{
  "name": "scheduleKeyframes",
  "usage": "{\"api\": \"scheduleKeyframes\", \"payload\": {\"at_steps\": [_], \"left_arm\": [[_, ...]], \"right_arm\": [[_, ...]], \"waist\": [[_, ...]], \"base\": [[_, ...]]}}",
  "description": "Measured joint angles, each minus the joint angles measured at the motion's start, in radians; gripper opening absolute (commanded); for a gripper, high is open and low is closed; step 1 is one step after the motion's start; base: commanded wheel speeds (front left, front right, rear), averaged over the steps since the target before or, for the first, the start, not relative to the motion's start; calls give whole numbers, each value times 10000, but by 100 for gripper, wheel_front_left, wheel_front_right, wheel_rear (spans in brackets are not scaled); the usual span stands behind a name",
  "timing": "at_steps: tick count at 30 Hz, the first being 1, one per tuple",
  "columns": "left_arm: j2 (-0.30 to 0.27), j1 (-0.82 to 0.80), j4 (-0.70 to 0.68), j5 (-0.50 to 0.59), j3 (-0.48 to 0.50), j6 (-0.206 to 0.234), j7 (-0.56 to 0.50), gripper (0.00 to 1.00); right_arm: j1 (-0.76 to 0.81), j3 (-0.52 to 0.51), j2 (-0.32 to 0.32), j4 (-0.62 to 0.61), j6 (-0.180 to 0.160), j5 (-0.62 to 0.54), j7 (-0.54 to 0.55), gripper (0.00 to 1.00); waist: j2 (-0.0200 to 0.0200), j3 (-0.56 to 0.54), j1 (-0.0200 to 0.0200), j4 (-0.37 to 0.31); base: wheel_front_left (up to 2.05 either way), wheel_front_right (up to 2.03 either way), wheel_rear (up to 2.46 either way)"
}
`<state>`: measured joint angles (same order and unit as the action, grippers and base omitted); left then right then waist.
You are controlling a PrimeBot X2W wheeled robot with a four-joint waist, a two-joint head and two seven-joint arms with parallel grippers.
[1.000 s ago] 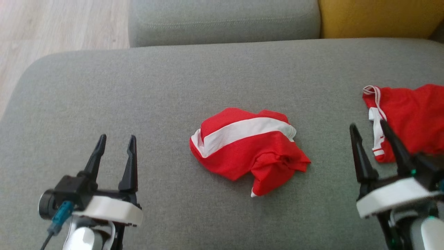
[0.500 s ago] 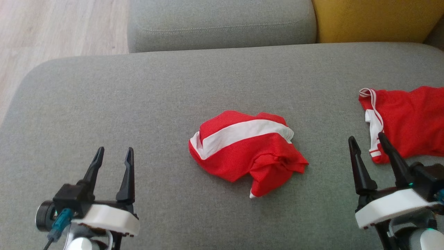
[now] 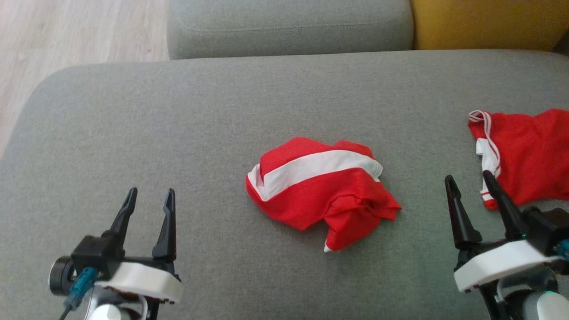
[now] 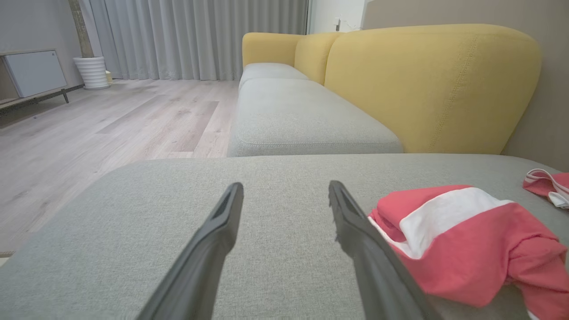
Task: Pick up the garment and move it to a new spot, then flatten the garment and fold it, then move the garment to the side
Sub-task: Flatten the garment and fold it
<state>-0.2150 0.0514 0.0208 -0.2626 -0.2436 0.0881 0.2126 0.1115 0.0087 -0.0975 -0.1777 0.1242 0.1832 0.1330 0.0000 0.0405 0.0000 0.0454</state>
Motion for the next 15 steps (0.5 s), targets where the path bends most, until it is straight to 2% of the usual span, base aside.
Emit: {"api": "scheduleKeyframes", "payload": {"at_steps": [5,8,15], "left_arm": [[4,-50,-12,0,-44,-2,2,100],[21,-356,-10,0,-107,-6,19,100],[84,-665,2,2,-142,2,136,100]], "right_arm": [[-325,192,-167,681,0,104,98,100],[-999,876,-516,1607,0,347,184,100],[-2005,1841,-654,3074,0,744,171,100]], "waist": [[0,231,0,196],[0,524,0,375],[0,1022,0,652]], "base": [[0,0,0],[0,0,0],[0,0,0]]}}
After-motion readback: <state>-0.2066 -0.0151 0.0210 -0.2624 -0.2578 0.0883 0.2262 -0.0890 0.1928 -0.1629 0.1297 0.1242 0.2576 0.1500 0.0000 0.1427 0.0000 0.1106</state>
